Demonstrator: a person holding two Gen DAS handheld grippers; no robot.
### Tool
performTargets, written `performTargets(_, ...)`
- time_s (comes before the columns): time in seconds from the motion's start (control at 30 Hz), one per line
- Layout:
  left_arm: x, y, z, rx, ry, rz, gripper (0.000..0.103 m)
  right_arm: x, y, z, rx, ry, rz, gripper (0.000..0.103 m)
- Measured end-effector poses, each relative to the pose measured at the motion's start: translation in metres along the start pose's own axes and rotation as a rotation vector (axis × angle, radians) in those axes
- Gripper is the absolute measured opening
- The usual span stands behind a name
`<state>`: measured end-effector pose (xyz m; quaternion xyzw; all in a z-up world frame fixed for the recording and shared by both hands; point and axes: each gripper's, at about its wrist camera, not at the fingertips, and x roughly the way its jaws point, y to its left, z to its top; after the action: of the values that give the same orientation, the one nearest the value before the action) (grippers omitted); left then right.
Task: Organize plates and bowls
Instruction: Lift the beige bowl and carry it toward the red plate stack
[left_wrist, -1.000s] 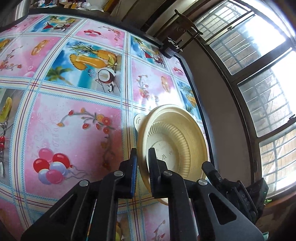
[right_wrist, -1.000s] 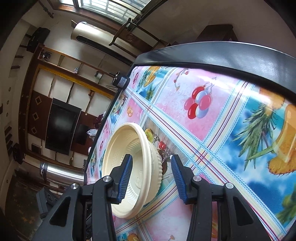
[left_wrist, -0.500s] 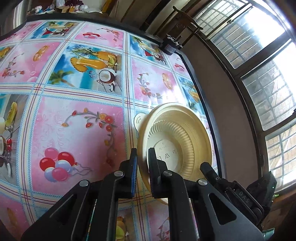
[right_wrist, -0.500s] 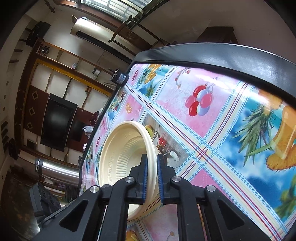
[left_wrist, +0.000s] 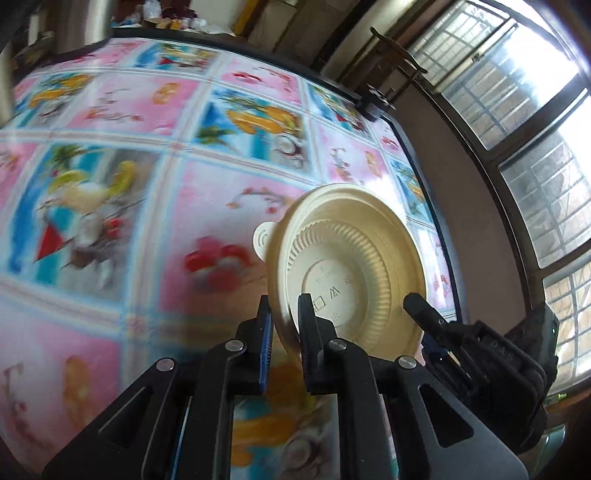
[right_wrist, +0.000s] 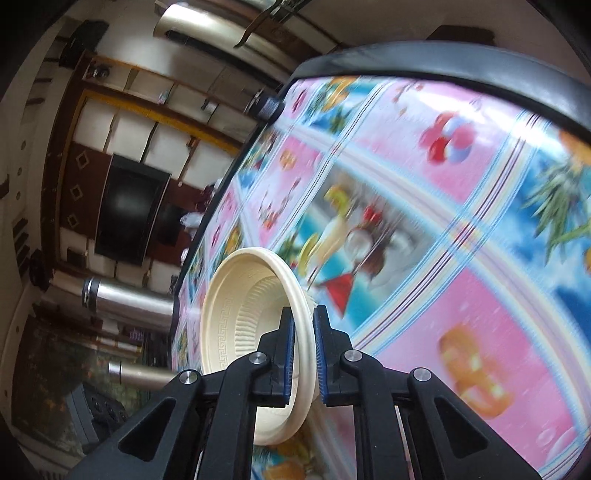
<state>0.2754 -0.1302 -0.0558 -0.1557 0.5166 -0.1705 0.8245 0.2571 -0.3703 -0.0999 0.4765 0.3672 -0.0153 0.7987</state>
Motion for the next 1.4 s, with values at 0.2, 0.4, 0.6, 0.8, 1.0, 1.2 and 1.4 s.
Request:
performTargets(0.2, -0.047, 0.050, -0.036, -0.059, -0.043, 0.074, 0.013, 0.019, 0.026, -0.045, -0.085, 0.154, 0.060, 0.011)
performTargets(0.4, -0.081, 0.084, -0.072, -0.075, -0.055, 0.147, 0.014, 0.020, 0.054, -0.099, -0.222, 0.229, 0.076, 0.011)
performTargets(0.6, -0.109, 0.098, -0.104, -0.067, -0.052, 0.165, 0.014, -0.003, 0.053, -0.146, -0.271, 0.203, 0.091, 0.010)
performTargets(0.8, -0.127, 0.102, -0.129, -0.046, -0.069, 0.161, 0.014, -0.027, 0.040, -0.178, -0.274, 0.169, 0.124, 0.010)
performTargets(1.0, -0.138, 0.104, -0.149, -0.021, -0.075, 0.157, 0.014, -0.051, 0.033, -0.205, -0.294, 0.153, 0.104, 0.010)
performTargets(1.2, -0.141, 0.106, -0.163, -0.001, -0.067, 0.144, 0.014, -0.068, 0.032, -0.215, -0.298, 0.159, 0.078, 0.010)
performTargets(1.4, -0.148, 0.113, -0.172, 0.009, -0.077, 0.133, 0.014, -0.076, 0.033, -0.226, -0.315, 0.169, 0.071, 0.010)
